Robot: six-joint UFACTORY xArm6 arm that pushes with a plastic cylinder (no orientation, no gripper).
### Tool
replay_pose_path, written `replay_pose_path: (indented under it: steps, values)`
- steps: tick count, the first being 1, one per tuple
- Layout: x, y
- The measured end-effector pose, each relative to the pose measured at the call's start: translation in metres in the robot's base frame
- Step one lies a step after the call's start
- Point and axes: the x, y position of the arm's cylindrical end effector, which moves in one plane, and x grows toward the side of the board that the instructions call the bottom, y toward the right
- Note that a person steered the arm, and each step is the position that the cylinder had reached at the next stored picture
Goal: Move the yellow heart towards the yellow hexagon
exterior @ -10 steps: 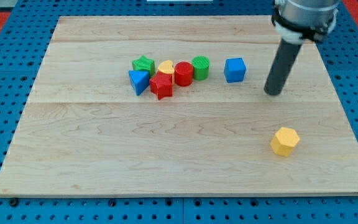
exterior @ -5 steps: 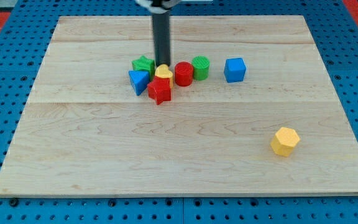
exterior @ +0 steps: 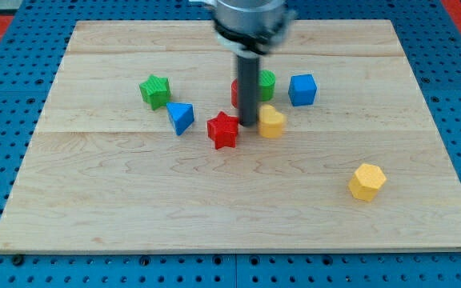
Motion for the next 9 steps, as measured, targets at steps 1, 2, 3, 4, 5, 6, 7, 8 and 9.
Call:
replay_pose_path:
  steps: [1, 2, 3, 4, 5, 6, 7, 8, 9]
  values:
    - [0.016, 0.042]
    - [-0.018, 0.010]
    - [-0.031, 0.024]
    - [-0.016, 0.095]
    - [0.013, 0.094]
    - [0.036, 0.101]
    - [0.010, 0.100]
    - [0.004, 0.095]
    - [0.000, 0.087]
